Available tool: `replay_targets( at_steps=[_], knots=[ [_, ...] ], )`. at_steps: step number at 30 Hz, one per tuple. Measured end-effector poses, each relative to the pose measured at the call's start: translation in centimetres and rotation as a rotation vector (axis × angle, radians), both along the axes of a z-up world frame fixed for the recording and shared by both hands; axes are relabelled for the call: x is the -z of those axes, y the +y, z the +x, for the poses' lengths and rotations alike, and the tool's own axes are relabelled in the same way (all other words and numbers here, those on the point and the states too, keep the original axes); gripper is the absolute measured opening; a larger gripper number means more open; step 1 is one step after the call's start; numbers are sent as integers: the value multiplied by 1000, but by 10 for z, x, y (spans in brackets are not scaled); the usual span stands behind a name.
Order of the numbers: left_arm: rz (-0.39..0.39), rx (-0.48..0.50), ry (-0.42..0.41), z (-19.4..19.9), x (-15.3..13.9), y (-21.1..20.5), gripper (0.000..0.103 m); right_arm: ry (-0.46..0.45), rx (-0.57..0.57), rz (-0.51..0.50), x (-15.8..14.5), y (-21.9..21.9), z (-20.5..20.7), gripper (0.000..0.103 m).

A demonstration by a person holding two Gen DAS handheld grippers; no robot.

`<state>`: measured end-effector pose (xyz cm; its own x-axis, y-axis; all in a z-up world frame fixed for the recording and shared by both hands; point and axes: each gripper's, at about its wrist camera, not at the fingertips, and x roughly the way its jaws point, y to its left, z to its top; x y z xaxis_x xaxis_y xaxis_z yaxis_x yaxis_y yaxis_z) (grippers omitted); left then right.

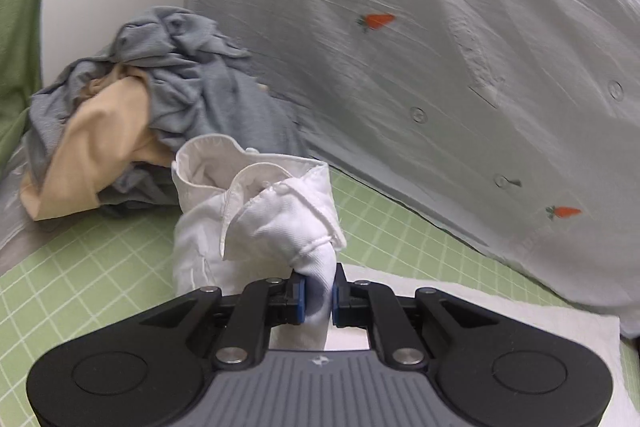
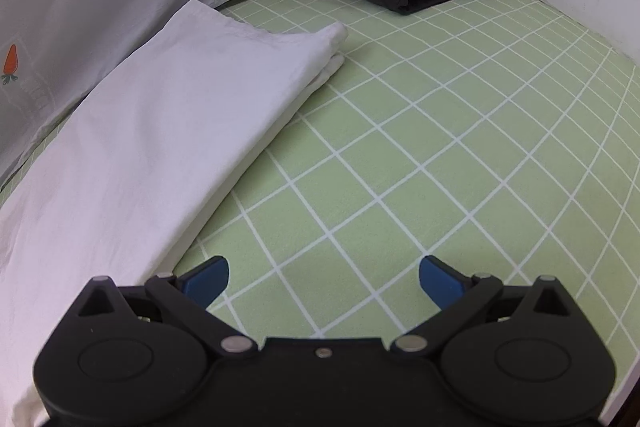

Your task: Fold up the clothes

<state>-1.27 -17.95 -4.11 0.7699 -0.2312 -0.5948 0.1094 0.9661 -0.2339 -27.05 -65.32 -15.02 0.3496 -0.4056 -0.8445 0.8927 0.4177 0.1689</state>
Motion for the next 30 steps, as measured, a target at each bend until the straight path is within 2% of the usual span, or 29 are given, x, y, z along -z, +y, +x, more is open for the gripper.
replay_targets(
  at_steps=[3, 4, 6, 7, 8, 10, 12, 13, 16, 20, 22, 24, 26, 28, 30],
  knots=[
    [4, 146, 78, -11, 20, -51, 12, -4, 6, -13, -1, -15, 1, 103],
    [26, 202, 116, -14, 32, -68, 12, -1, 4, -15, -1, -20, 1, 103],
    [99, 268, 211, -18, 64, -100, 17, 6, -3, -19, 0, -28, 3, 103],
    [147, 286, 289, -18, 84, -114, 18, 11, -7, -19, 1, -31, 4, 103],
    [191, 294, 316, -20, 98, -123, 19, 15, -11, -19, 1, -33, 5, 103],
    [245, 338, 270, -30, 103, -136, 33, 25, -20, -19, 3, -37, 8, 103],
    [239, 373, 275, -30, 104, -142, 60, 34, -28, -18, 4, -40, 11, 103],
    [227, 387, 286, -29, 105, -143, 64, 38, -33, -18, 5, -42, 13, 103],
    [230, 416, 297, -25, 103, -144, 67, 46, -55, -15, 8, -39, 20, 103],
    [171, 453, 313, -24, 96, -142, 82, 49, -82, -15, 11, -32, 28, 103],
    [162, 493, 301, -28, 91, -145, 86, 48, -89, -19, 11, -28, 31, 103],
    [195, 541, 282, -33, 90, -155, 91, 49, -90, -24, 11, -26, 32, 103],
    [224, 584, 264, -36, 88, -163, 91, 42, -88, -22, 10, -24, 32, 103],
    [199, 607, 249, -37, 82, -164, 91, 23, -84, -13, 9, -24, 30, 103],
    [132, 622, 234, -36, 71, -160, 93, 12, -73, -14, 8, -24, 27, 103]
  ],
)
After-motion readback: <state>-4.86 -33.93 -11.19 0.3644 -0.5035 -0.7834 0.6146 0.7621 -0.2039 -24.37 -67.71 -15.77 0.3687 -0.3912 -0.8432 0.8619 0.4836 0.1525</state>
